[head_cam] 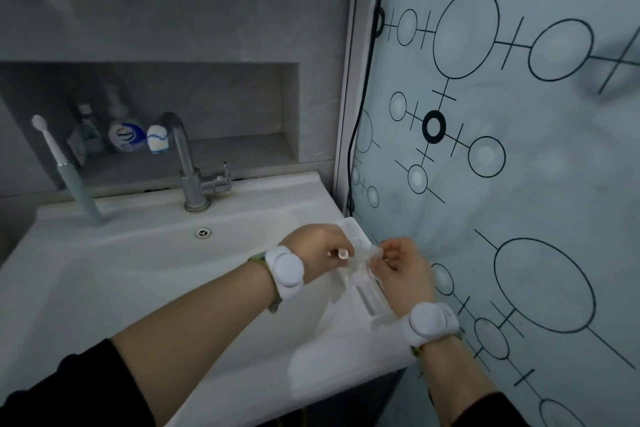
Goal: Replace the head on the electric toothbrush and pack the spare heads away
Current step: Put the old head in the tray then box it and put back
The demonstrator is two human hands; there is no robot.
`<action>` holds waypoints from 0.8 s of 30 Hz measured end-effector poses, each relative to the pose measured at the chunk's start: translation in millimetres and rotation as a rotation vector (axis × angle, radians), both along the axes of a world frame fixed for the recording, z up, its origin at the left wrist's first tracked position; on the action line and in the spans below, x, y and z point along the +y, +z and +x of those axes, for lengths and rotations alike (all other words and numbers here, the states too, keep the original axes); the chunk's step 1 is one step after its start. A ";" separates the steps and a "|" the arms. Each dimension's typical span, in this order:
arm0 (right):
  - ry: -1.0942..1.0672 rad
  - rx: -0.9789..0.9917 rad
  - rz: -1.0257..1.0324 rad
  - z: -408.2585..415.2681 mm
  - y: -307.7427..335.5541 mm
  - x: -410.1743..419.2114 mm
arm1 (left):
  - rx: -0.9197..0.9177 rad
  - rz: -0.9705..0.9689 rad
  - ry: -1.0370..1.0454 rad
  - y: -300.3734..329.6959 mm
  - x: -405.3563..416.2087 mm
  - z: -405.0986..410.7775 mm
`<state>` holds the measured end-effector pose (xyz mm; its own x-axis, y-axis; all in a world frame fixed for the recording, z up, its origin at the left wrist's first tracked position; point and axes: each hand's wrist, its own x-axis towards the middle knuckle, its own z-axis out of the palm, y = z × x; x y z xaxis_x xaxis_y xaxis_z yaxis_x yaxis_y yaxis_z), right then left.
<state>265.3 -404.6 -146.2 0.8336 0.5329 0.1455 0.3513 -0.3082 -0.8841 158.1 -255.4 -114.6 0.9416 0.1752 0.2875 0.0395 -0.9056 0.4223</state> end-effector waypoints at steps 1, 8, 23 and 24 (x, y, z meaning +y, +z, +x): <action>0.004 -0.002 0.010 -2.9 2.1 -0.1 | -0.086 -0.096 0.059 3.6 -1.5 -7.8; 0.148 0.190 0.387 -40.1 32.9 5.4 | -0.504 -1.057 0.437 43.6 -19.6 -61.6; 0.303 1.203 0.609 -129.8 57.2 7.5 | -0.592 -1.294 0.588 37.9 -65.5 -164.8; 0.305 1.200 0.610 -134.3 56.9 7.4 | -0.592 -1.276 0.600 38.2 -66.1 -169.2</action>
